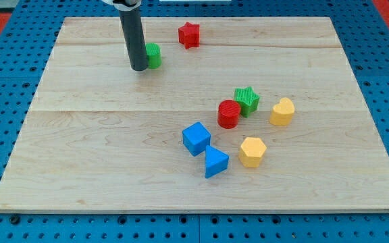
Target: Push the green circle into the red star
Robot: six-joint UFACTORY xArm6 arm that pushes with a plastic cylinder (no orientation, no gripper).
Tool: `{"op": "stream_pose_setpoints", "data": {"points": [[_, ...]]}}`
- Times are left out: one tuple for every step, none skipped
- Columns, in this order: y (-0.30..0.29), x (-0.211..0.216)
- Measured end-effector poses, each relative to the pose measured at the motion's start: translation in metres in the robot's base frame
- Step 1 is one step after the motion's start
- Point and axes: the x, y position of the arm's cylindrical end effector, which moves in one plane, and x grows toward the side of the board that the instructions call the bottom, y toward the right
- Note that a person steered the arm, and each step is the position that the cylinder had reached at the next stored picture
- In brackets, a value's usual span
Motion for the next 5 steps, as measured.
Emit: {"op": "stream_pose_setpoints", "data": {"points": [[-0.004,0.010],[-0.012,0.006],[0.053,-0.034],[0.092,-0.055],[0.154,-0.028]]}}
